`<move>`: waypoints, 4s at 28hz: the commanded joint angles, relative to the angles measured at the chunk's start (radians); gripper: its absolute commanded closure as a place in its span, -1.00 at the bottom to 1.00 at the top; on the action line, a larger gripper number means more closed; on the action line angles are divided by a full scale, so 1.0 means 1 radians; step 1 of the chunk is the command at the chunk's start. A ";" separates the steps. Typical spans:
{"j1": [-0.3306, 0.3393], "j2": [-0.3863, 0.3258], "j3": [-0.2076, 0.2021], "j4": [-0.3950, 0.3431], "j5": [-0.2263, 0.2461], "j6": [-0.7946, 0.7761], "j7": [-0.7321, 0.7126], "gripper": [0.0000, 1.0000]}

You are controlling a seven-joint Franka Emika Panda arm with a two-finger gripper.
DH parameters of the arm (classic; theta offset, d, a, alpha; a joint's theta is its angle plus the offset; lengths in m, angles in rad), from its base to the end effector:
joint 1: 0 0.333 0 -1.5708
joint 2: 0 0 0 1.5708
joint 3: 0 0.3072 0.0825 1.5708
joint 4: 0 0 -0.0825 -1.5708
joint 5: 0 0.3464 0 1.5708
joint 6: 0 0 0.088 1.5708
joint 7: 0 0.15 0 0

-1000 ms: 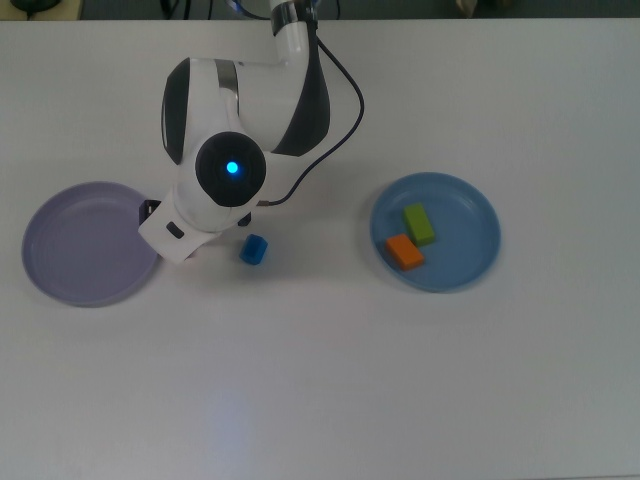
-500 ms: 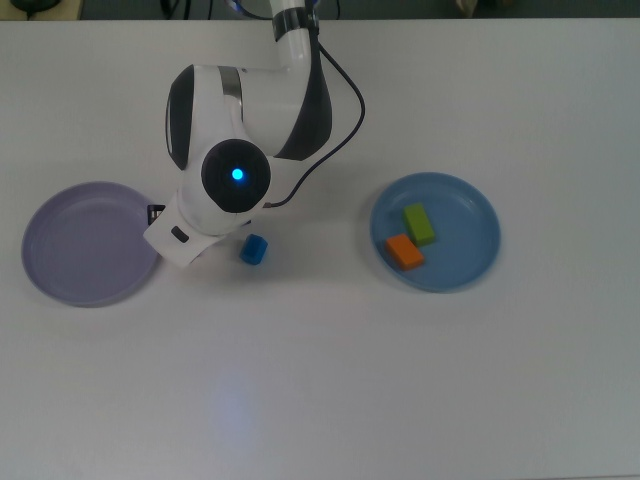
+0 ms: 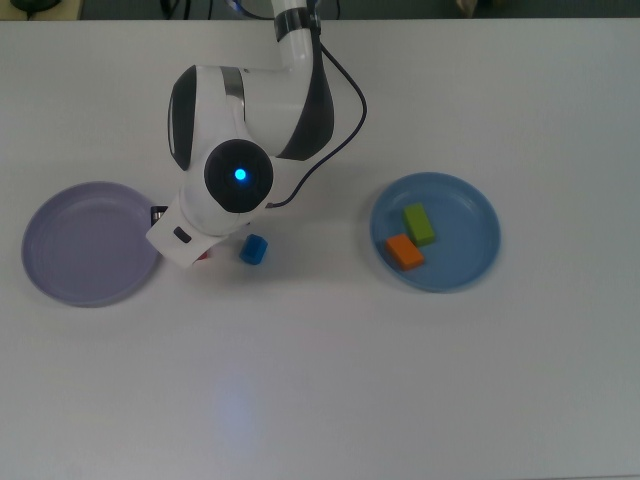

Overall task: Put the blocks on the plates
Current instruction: 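Move the gripper to the red block and grasp it, then carry the red block onto the lavender plate and release it, then lower the gripper onto the blue block and grasp it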

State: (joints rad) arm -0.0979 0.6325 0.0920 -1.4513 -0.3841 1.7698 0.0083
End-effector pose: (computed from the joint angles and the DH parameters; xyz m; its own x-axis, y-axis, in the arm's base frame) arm 0.6313 -0.0602 0.2710 0.9479 0.0611 -0.3127 0.1530 -0.9481 0.2786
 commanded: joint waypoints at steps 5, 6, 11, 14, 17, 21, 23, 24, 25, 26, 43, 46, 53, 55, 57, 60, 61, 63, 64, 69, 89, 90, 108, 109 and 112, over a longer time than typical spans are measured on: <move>-0.006 -0.050 -0.012 -0.003 0.028 0.023 -0.063 1.00; -0.017 -0.057 -0.014 0.000 0.040 0.025 -0.068 1.00; -0.080 -0.083 -0.014 0.043 0.108 0.025 -0.077 1.00; -0.100 -0.083 -0.017 0.054 0.103 0.026 -0.079 1.00; -0.126 -0.079 -0.021 0.051 0.084 0.051 -0.079 1.00; -0.138 -0.053 -0.028 0.043 0.034 0.103 -0.077 1.00; -0.140 -0.030 -0.028 0.043 0.025 0.135 -0.073 1.00; -0.140 -0.022 -0.028 0.042 0.021 0.149 -0.073 1.00; -0.140 -0.017 -0.028 0.040 0.019 0.163 -0.074 1.00; -0.141 -0.010 -0.028 0.029 0.019 0.175 -0.077 1.00; -0.186 -0.053 -0.024 0.032 0.162 0.165 -0.186 -1.00; -0.178 -0.068 -0.018 0.032 0.168 0.161 -0.188 -1.00; -0.119 -0.117 0.008 0.032 0.172 0.065 -0.183 -1.00; -0.091 -0.117 0.017 0.032 0.172 0.039 -0.180 -1.00; -0.050 -0.114 0.037 0.031 0.179 0.023 -0.169 -1.00; -0.014 -0.105 0.041 0.029 0.214 0.029 -0.113 -1.00; -0.005 -0.103 0.041 0.029 0.231 0.033 -0.088 -1.00; 0.021 -0.096 0.040 0.026 0.264 0.046 0.002 -1.00; 0.029 -0.096 0.040 0.026 0.266 0.049 0.034 -1.00; 0.061 -0.088 0.040 0.022 0.263 0.115 0.209 -1.00; 0.058 -0.042 0.025 -0.040 0.123 0.178 0.409 -1.00; 0.060 -0.034 0.022 -0.038 0.117 0.181 0.409 -1.00; 0.061 -0.024 0.022 -0.031 0.094 0.184 0.411 1.00; 0.060 -0.025 0.022 -0.031 0.096 0.184 0.411 1.00; 0.060 -0.027 0.022 -0.027 0.097 0.184 0.411 1.00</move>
State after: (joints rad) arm -0.0447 0.6201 0.1221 -1.4691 -0.2764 1.9328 0.3999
